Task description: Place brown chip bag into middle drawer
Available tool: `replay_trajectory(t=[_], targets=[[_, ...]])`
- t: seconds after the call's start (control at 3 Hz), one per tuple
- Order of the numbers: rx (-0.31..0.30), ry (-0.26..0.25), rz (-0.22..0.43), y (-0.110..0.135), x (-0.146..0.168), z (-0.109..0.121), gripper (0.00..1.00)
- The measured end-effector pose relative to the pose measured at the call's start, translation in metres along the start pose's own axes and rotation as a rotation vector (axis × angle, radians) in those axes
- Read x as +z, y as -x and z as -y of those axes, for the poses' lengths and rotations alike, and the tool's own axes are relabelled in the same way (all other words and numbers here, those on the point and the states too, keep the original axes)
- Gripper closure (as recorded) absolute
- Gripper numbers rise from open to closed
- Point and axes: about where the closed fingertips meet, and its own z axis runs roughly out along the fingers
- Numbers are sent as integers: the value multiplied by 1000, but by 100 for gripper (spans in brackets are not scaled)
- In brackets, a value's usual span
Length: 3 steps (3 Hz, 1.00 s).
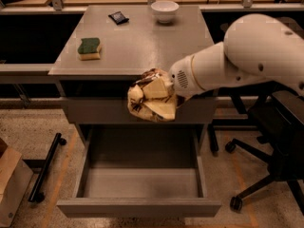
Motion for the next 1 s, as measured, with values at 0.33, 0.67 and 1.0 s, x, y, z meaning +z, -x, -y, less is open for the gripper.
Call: replay_trajectory(t=[0.33, 0.67, 1.0], targets=[[18, 10, -17, -13, 6, -3, 100], [-6, 15, -45, -14, 13, -4, 100], [35, 39, -64, -43, 31, 5, 100]])
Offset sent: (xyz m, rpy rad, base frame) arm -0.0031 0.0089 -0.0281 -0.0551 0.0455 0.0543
